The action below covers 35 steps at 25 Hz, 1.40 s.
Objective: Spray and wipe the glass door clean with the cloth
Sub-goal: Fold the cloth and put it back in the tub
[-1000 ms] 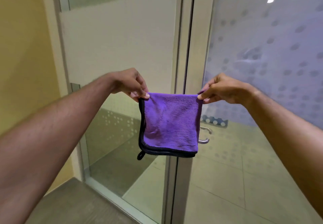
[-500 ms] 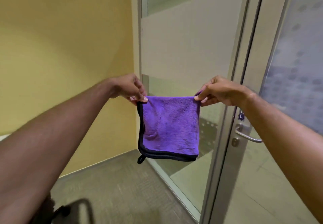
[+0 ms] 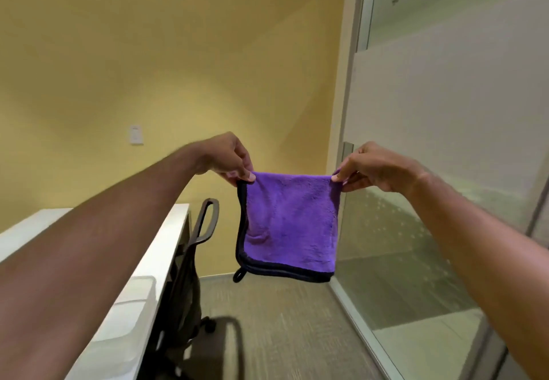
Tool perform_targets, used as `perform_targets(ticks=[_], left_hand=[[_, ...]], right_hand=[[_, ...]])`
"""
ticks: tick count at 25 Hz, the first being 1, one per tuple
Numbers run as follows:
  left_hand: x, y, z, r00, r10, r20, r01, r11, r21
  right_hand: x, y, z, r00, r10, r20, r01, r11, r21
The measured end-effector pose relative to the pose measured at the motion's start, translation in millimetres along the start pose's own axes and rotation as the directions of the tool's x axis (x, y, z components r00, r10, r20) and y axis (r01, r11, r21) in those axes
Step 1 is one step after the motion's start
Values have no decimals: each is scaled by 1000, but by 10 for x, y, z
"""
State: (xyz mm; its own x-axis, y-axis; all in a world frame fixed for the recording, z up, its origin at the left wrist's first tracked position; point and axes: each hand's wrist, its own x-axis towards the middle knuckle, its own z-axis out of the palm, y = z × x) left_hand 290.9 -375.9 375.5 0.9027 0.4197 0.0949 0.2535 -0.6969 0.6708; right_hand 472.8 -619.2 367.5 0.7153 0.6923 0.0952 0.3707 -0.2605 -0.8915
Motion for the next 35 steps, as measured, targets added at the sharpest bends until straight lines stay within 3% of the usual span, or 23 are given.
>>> perform_targets(ticks=[10,17,23,30,35], left_hand=[[-928,-1645,-1366,973,-127,-191,141,988,61],[-1246,-2433,-1929,940,-166,-299,200,976,87],[-1094,-2869,-2191,918,-198,-344,242,966,89],[-563,-3040,-2466,921,-241,-305,290,948,127],[-208,-3204,-2544,924,-253,-286,328,909,258]], right_hand=[[511,-674,2228,981,-115,158,99,989,107],[875,-1012,3270,951,-183,251,157,980,119],[1432,-1131,3740,924,-216,315,185,975,125],[2142,-1240,3850,901,-261,348,217,963,162],[2497,-1249,3895,903,-241,356,202,969,144]])
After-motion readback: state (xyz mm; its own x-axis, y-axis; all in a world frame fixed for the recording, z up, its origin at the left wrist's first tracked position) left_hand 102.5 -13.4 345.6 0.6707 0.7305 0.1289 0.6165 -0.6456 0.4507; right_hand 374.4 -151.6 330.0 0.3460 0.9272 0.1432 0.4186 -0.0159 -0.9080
